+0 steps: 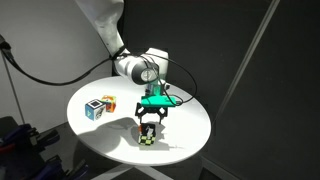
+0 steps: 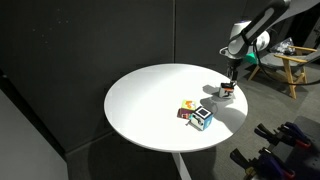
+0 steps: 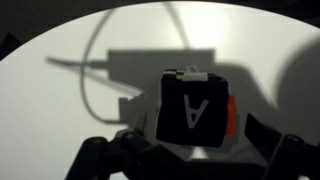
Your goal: Move the black and white object to the right, then back to the left
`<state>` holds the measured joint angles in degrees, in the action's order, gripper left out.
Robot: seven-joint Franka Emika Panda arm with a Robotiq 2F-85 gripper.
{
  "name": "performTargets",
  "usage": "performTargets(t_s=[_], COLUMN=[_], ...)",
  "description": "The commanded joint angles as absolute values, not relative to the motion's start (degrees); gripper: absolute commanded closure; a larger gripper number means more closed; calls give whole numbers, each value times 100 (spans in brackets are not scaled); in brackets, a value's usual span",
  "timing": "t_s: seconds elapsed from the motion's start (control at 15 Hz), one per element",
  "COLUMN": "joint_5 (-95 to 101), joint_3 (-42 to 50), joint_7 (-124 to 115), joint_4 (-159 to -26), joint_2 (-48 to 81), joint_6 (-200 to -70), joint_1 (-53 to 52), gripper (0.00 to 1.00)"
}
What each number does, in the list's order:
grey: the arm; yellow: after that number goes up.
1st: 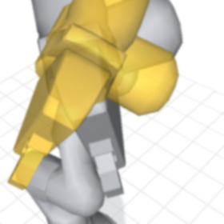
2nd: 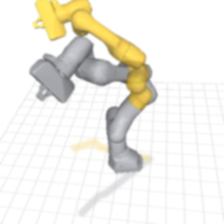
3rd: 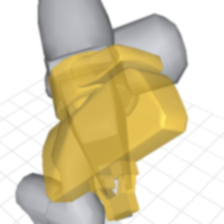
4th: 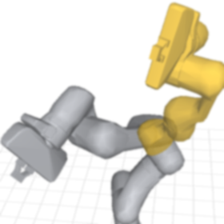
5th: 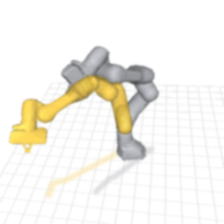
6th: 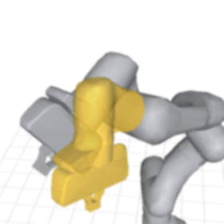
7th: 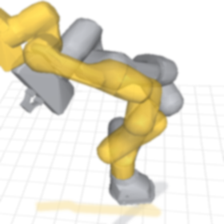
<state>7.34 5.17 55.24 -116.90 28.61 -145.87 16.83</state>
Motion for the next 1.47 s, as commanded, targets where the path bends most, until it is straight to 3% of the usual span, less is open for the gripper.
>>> performTargets(t_s=[0.0,1.4], joint_5=[713,772], joint_3=[444,452], joint_7=[5475,5357], joint_4=[-11603,-11374], joint_2=[3008,3490], joint_6=[-14731,-14959], joint_1=[1731,1743], gripper=[0,0])
